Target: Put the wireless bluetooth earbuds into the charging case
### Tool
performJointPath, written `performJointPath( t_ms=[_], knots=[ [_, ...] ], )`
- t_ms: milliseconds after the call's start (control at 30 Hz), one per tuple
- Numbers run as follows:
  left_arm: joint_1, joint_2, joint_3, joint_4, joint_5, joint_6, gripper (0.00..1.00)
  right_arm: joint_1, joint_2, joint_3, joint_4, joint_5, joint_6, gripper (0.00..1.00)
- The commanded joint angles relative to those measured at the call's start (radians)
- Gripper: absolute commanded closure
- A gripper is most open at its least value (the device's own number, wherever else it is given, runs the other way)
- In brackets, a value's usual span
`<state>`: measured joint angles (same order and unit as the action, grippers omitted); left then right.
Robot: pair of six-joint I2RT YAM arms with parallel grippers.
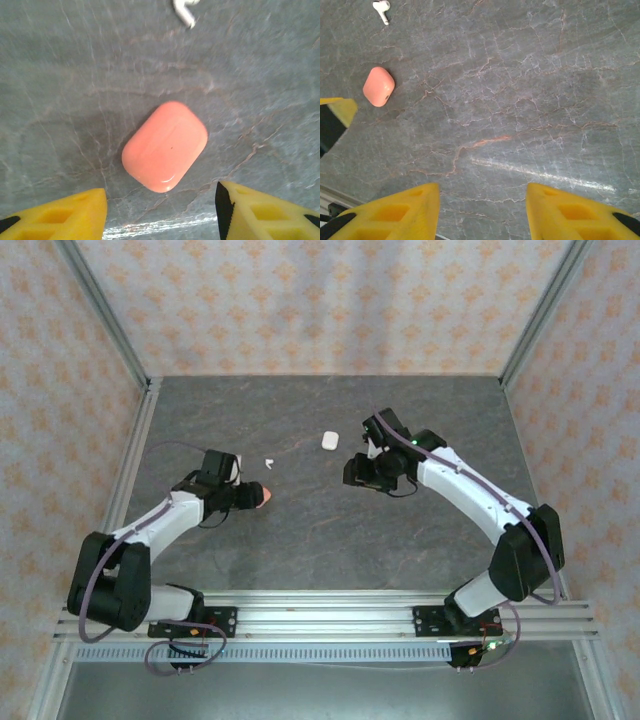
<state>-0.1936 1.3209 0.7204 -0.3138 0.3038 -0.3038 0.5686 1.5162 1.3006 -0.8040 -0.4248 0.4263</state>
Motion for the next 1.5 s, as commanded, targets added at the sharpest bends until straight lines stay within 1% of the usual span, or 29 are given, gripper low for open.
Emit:
performJointPath(
  t_ms=[0,100,200,300,433,533,633,833,967,1100,1267,1467],
  knots=[
    [0.008,-0.025,0.080,-0.101,-0.055,0.060,0.41,-0.003,0.015,0.040,-0.011,0.052,0.003,0.50],
    [-0.002,0.007,0.145,-0.106,-0.041,0.052,0.41,-0.006,0.009,0.036,-0.006,0.085,0.013,0.50],
    [-0.043,0.100,0.251,-0.130,-0.061,0.040,0.41,-0.008,-0.014,0.014,0.000,0.120,0.029,0.50],
    [-0.118,0.236,0.401,-0.173,-0.094,0.051,0.40,-0.022,-0.059,-0.040,0.012,0.138,0.056,0.49],
    [-0.215,0.433,0.608,-0.201,-0.111,0.044,0.39,-0.054,-0.132,-0.128,0.029,0.152,0.093,0.49],
    [-0.276,0.579,0.778,-0.239,-0.137,0.040,0.39,-0.081,-0.193,-0.194,0.041,0.160,0.120,0.49],
    [-0.316,0.737,0.945,-0.293,-0.181,0.031,0.39,-0.110,-0.250,-0.248,0.052,0.168,0.140,0.49],
    [-0.336,0.941,1.182,-0.367,-0.222,0.031,0.38,-0.155,-0.322,-0.314,0.054,0.182,0.155,0.48],
    [-0.336,1.042,1.322,-0.423,-0.228,0.050,0.37,-0.174,-0.327,-0.332,0.065,0.181,0.157,0.48],
    [-0.336,1.129,1.447,-0.490,-0.258,0.070,0.36,-0.184,-0.321,-0.327,0.073,0.180,0.147,0.48],
    [-0.337,1.187,1.525,-0.530,-0.291,0.085,0.36,-0.189,-0.299,-0.315,0.074,0.174,0.134,0.48],
    [-0.336,1.194,1.536,-0.540,-0.307,0.099,0.35,-0.190,-0.289,-0.305,0.076,0.170,0.127,0.48]
  ],
)
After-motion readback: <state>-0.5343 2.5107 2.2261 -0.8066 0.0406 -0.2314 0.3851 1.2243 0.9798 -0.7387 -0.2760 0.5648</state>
